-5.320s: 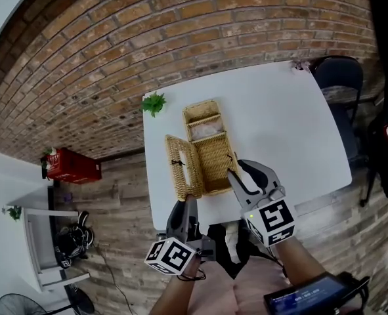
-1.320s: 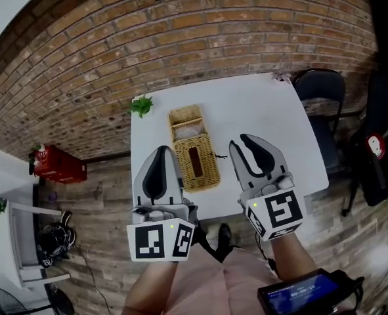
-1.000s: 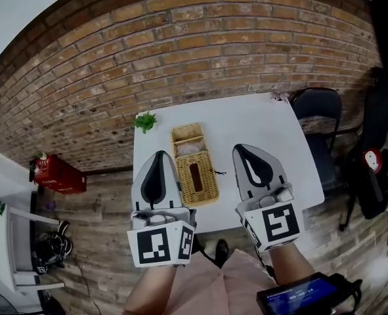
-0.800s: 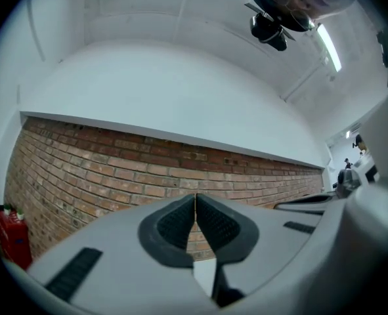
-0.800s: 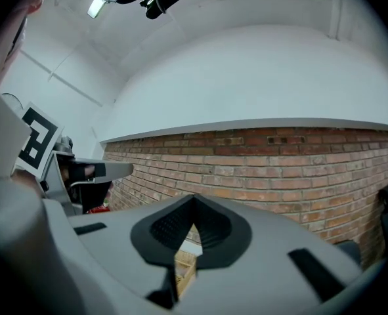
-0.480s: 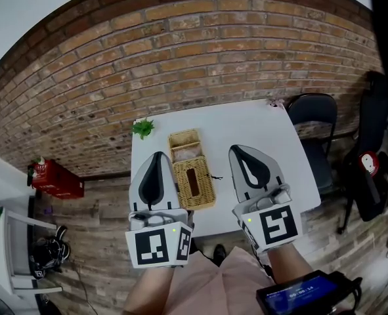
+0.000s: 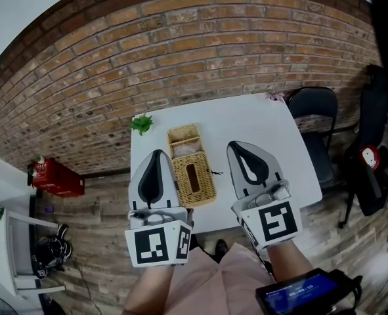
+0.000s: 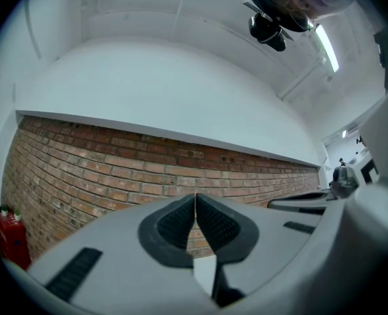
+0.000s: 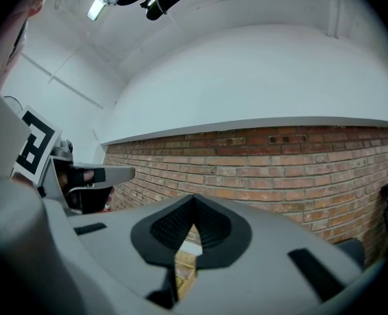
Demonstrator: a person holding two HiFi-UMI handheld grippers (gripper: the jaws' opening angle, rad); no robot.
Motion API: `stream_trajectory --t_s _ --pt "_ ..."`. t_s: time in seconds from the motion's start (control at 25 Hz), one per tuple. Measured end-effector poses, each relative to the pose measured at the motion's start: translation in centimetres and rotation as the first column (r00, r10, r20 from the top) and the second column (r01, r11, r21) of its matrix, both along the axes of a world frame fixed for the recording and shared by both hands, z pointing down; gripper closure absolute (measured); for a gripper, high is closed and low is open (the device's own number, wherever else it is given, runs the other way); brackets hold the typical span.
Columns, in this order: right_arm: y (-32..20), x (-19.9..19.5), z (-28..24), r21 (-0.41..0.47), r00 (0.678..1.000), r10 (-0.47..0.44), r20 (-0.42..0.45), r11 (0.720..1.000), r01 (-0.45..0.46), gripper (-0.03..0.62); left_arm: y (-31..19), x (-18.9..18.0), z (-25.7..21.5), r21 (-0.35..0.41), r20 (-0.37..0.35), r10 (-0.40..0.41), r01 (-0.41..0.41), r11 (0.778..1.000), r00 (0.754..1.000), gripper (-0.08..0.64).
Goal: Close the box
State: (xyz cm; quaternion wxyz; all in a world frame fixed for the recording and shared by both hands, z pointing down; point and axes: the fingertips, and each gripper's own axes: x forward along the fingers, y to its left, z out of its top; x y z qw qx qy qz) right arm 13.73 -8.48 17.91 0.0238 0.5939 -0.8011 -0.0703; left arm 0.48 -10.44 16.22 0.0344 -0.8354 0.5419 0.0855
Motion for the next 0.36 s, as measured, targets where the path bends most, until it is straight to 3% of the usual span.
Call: stream_trajectory --t_s 0.36 --pt "-0.2 0.46 0.49 -0.014 1.0 0.017 0.007 1.0 -0.017 0.594 -0.11 0.22 0.43 -0.008 0.015 0.009 -0.009 1.0 1.0 0.545"
